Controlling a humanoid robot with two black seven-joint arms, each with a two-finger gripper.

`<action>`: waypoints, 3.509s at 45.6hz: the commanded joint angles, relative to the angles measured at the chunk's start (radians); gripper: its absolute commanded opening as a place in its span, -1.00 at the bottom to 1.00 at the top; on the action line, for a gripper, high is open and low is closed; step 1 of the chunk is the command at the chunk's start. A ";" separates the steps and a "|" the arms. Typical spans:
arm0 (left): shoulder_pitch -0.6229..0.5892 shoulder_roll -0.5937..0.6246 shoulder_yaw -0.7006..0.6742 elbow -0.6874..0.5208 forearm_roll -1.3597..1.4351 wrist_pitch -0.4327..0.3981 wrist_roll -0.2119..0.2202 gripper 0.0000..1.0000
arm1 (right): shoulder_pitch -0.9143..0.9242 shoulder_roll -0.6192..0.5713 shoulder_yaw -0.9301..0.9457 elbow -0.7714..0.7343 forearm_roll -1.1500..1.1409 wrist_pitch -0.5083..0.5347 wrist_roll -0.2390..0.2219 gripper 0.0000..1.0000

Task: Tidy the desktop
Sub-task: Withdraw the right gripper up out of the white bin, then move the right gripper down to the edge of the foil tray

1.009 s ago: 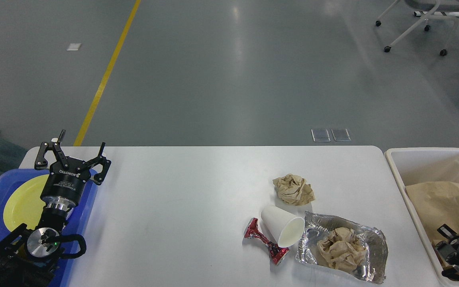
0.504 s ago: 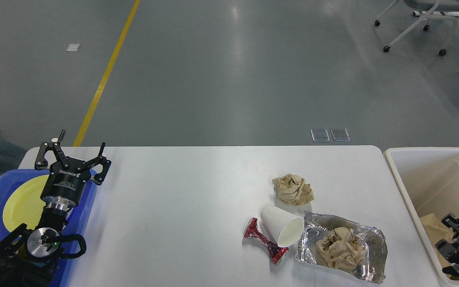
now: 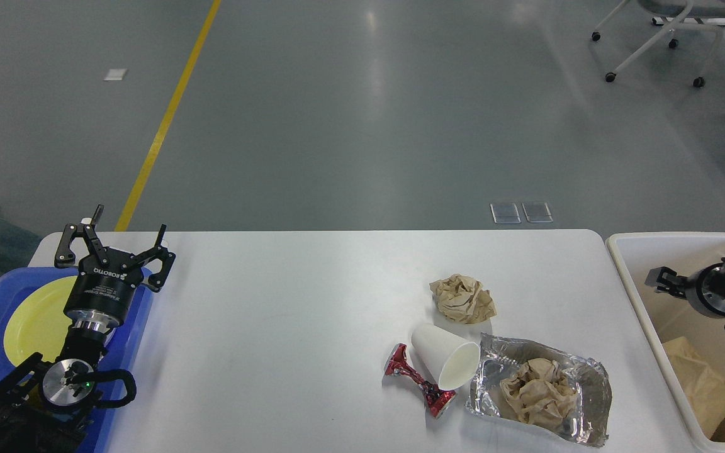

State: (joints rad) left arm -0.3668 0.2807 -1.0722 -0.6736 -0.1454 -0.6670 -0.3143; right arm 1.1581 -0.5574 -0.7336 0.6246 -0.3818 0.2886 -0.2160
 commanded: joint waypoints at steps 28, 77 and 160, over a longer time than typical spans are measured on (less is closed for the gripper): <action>0.000 0.000 0.000 0.000 0.000 0.000 0.000 0.93 | 1.144 0.246 -0.412 0.743 0.406 0.671 -0.048 1.00; 0.000 0.000 0.000 0.000 0.000 0.000 0.000 0.93 | 1.209 0.364 -0.423 0.971 0.532 0.366 -0.060 1.00; 0.000 0.000 0.000 0.000 0.000 0.000 0.000 0.93 | 0.223 0.113 -0.356 0.656 0.242 -0.147 -0.002 1.00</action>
State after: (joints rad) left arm -0.3668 0.2807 -1.0723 -0.6733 -0.1459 -0.6673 -0.3145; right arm 1.4275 -0.4467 -1.1331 1.3042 -0.1409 0.1517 -0.2178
